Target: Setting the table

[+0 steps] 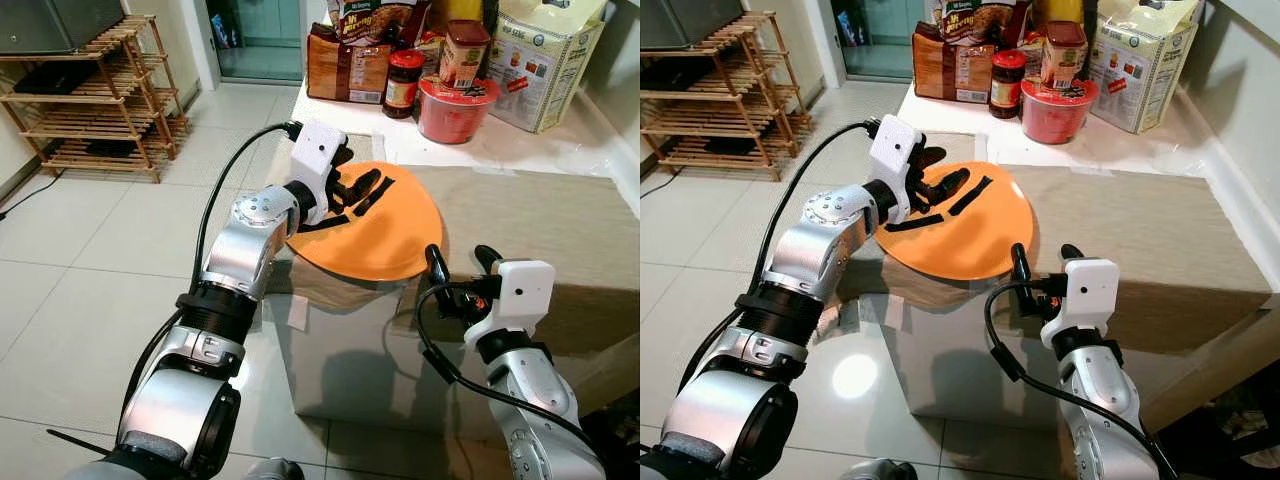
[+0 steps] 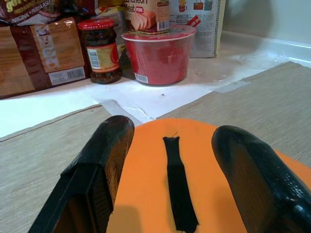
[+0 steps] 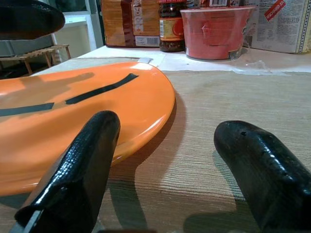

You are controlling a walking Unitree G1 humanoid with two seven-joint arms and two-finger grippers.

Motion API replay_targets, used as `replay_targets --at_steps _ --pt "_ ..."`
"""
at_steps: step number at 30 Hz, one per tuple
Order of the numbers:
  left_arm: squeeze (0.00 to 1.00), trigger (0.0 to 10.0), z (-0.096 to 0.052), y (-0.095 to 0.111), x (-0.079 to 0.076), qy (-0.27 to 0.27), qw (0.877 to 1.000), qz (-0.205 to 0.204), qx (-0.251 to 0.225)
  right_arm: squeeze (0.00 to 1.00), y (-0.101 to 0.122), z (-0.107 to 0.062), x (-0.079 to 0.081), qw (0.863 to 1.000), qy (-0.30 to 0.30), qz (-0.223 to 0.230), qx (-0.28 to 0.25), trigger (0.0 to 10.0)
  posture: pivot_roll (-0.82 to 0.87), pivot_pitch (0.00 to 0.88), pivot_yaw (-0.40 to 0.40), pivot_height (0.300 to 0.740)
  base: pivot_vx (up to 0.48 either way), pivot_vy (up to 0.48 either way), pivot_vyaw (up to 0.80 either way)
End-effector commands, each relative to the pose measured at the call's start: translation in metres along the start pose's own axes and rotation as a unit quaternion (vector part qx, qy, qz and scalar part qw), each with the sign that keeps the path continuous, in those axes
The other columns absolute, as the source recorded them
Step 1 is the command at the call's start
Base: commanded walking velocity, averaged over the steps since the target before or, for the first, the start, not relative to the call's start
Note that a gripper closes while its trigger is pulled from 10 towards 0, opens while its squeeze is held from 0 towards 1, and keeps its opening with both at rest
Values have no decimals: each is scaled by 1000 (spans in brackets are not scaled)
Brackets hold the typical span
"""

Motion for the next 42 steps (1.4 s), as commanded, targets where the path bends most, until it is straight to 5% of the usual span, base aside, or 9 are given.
replay_targets --at_steps 1,7,13,29,42 --pt "0 10000 -8 -4 15 28 999 10 18 0 5 1 -1 1000 -4 1 -15 10000 56 0 69 740 0 0 0" --pt "0 10000 -24 -15 54 99 994 15 49 0 7 2 -3 1000 -6 3 -23 10000 63 0 65 740 0 0 0" --pt "0 10000 -43 -28 71 118 990 -16 74 0 6 4 -3 1000 -3 2 -22 10000 75 0 62 740 0 0 0" --pt "0 10000 -65 -61 69 127 968 -160 148 0 35 21 -10 997 -2 -15 -81 10000 93 0 49 740 0 0 0" --pt "0 10000 -70 -59 65 117 946 -262 149 0 40 33 -8 996 11 -14 -89 10000 106 0 40 740 0 0 0"
Point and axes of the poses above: a point about 5 cm out from each wrist's last joint towards the gripper, its own z axis pointing out of the wrist towards the gripper, its own y axis along the axis of the wrist's last joint, x = y × z, the point moved 1 cm from there along z, pointing out of the wrist towards the gripper, and after that the axes turned 13 degrees about z, right-handed, at the moved point
